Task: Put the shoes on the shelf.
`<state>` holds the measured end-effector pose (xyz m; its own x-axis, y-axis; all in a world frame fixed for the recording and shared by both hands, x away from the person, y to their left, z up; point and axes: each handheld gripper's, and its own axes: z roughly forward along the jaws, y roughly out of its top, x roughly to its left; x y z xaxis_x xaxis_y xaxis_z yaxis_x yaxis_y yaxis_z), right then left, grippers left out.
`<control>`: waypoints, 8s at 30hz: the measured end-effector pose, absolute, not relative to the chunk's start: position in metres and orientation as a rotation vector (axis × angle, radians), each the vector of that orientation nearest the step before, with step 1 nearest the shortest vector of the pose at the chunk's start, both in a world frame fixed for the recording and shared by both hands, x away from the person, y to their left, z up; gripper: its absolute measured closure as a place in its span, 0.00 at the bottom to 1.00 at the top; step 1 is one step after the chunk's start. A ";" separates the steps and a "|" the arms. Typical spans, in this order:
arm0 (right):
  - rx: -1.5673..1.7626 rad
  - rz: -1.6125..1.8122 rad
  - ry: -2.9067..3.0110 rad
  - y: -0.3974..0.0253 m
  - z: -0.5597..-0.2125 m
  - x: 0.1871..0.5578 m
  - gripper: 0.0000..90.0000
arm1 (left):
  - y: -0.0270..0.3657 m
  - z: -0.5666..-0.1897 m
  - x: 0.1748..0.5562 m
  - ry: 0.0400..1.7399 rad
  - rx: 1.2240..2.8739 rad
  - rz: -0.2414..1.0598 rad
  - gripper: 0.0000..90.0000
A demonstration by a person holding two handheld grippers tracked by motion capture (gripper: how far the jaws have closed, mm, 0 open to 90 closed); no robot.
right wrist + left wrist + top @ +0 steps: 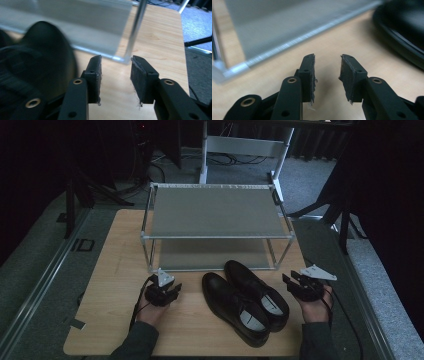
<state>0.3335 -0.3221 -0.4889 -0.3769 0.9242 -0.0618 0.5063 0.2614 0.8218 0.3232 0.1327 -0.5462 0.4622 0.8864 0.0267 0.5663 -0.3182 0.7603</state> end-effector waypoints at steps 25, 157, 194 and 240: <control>1.395 1.136 1.966 -0.319 -0.500 0.425 0.87 | 0.131 -0.556 0.379 1.294 2.062 0.634 0.73; 1.277 0.864 2.522 -0.247 -0.487 0.240 0.90 | 0.046 -0.533 0.256 0.929 2.096 0.285 0.60; 1.373 0.969 2.270 -0.222 -0.475 0.288 0.90 | 0.037 -0.513 0.345 1.074 1.948 0.343 0.73; 1.425 1.090 1.875 -0.174 -0.490 0.378 0.90 | 0.000 -0.503 0.405 1.218 1.811 0.646 0.97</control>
